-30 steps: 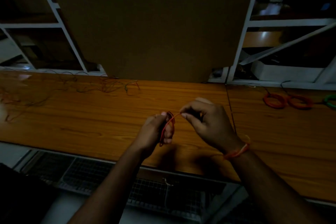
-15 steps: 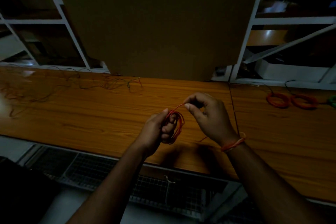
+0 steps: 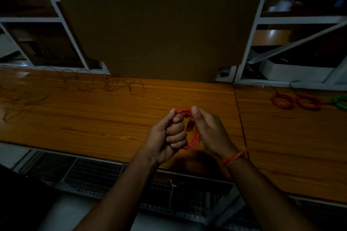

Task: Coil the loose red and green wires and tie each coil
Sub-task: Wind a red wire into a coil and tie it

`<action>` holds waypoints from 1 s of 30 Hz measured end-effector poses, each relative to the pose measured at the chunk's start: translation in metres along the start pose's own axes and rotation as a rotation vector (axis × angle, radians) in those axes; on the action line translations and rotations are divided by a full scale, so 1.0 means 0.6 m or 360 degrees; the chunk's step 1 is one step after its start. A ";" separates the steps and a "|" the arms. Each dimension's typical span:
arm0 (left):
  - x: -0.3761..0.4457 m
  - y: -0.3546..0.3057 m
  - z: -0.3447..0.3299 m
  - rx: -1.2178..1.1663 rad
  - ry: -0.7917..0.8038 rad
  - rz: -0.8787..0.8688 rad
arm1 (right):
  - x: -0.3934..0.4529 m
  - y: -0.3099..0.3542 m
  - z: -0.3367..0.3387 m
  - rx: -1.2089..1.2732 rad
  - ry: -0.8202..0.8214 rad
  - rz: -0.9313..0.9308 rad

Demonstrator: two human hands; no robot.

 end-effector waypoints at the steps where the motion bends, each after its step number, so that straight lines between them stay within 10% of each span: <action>1: 0.000 0.007 -0.001 -0.0061 0.0006 0.0014 | -0.003 -0.001 -0.001 -0.0006 -0.0079 0.0005; 15: -0.028 0.002 0.024 0.0398 -0.0400 -0.0190 | -0.021 -0.017 -0.019 -0.0147 -0.0145 0.0009; 30: -0.041 -0.071 0.133 -0.0586 -0.0792 -0.0383 | -0.052 -0.071 0.046 -0.0484 0.0167 0.0436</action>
Point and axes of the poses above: each hand's wrist, its own x-axis towards the middle knuckle, its own z-axis out of the back of the hand, y = z × x, the point moved 8 cm from there along x, towards the middle knuckle, and after that the axes turned 13 degrees about -y, right-handed, at the moved point
